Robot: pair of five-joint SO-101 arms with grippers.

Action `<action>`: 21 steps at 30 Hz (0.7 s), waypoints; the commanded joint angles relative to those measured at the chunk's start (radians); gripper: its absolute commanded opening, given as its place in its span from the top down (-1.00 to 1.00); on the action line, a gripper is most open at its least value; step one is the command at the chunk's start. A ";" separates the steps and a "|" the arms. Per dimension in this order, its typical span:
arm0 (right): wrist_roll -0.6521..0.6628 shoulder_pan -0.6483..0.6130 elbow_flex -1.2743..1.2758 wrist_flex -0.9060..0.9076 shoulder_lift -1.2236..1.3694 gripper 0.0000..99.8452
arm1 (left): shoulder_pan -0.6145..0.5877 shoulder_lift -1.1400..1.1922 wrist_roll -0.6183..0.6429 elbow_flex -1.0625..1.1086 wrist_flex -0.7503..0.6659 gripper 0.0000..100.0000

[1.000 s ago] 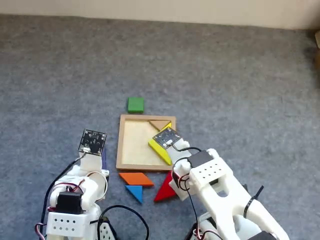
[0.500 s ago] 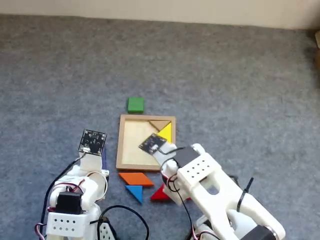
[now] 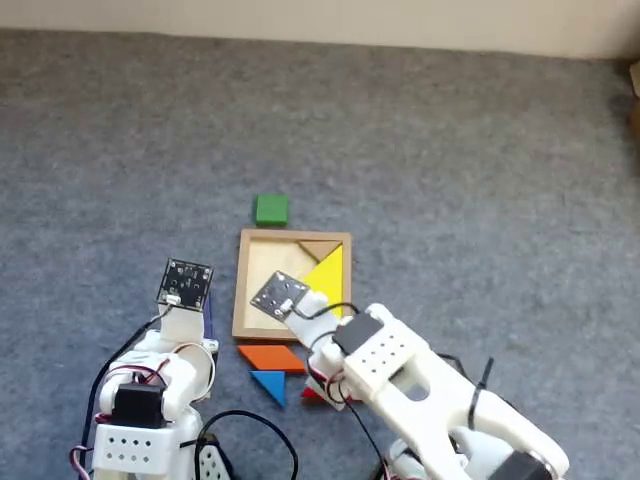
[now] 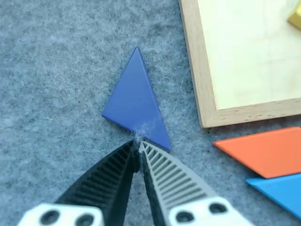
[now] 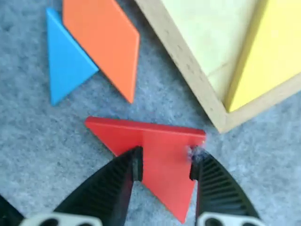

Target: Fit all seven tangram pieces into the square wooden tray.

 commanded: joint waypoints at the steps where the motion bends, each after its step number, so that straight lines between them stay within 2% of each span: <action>1: 0.002 0.048 0.091 -0.048 0.001 0.67 | 0.007 -0.041 -0.005 0.021 0.003 0.99; 4: 0.014 0.160 0.108 -0.036 -0.007 0.67 | 0.007 -0.041 -0.005 0.021 0.003 0.99; 9: 0.241 0.377 0.108 -0.039 -0.007 0.67 | 0.007 -0.041 -0.005 0.021 0.003 0.99; 13: 0.319 0.535 0.084 -0.045 -0.007 0.67 | 0.007 -0.041 -0.005 0.021 0.003 0.99; 16: 0.330 0.588 0.035 -0.041 -0.007 0.67 | 0.007 -0.041 -0.005 0.021 0.003 0.99; 21: 0.327 0.598 -0.042 -0.039 -0.008 0.67 | 0.007 -0.041 -0.005 0.021 0.003 0.99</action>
